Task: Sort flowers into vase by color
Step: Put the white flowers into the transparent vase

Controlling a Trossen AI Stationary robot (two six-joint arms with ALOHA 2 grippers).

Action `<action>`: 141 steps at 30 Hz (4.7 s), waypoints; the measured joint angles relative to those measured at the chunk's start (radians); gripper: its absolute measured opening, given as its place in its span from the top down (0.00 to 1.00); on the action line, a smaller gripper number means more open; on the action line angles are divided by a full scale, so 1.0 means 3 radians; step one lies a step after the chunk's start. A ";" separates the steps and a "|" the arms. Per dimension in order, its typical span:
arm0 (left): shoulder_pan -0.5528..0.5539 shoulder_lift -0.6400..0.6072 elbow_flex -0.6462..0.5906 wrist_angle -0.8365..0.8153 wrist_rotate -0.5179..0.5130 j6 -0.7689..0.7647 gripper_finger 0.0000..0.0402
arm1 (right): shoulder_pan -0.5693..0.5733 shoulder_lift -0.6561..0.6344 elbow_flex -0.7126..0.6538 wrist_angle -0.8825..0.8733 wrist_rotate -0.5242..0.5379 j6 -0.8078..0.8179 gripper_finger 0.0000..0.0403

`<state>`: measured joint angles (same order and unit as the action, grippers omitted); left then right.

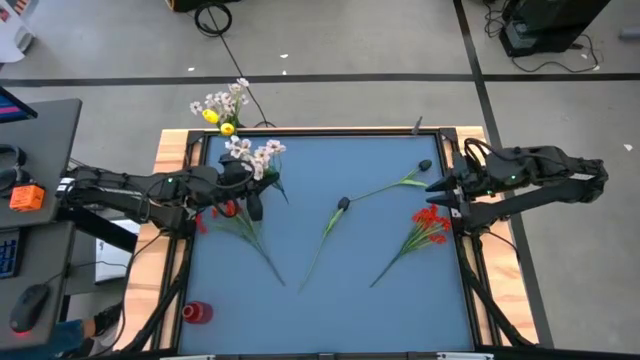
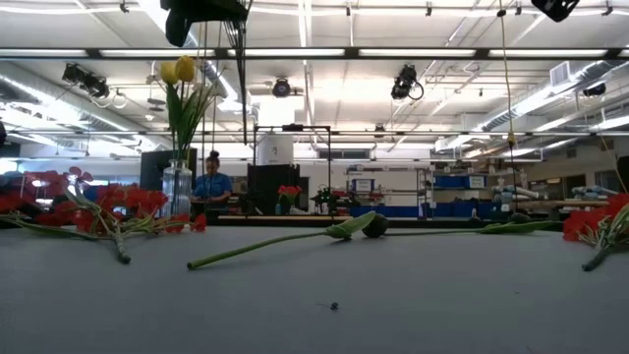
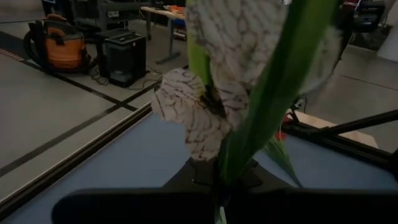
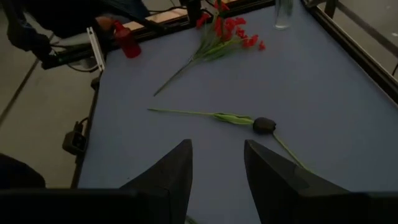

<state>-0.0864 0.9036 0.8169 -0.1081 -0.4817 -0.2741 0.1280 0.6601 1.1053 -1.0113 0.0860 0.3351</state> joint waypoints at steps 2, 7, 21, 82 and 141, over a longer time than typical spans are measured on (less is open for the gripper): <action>0.0000 0.0018 0.0000 0.0001 -0.0006 0.0001 0.98 | 0.0000 0.0000 0.0000 -0.0001 -0.0005 -0.0072 0.62; 0.0048 0.0025 0.0000 -0.0007 -0.0013 0.0104 0.98 | 0.0000 -0.0002 0.0000 -0.0008 -0.0013 -0.0197 0.62; 0.0155 -0.0011 0.0000 -0.0132 0.0023 0.0383 0.98 | -0.0001 -0.0117 -0.0001 -0.0103 0.0083 -0.0216 0.62; 0.0582 -0.2711 -0.1411 0.0032 -0.0762 0.2176 0.98 | -0.0001 -0.0108 0.0000 -0.0025 0.0080 -0.0165 0.62; 0.1522 -0.1645 -0.1554 0.1142 -0.0963 0.1472 0.98 | -0.0003 -0.0107 0.0000 -0.0025 0.0081 -0.0165 0.62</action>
<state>0.3702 0.4103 0.3508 0.2345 -0.7706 0.1676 0.1272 0.6281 1.1053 -1.0187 0.1104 0.2855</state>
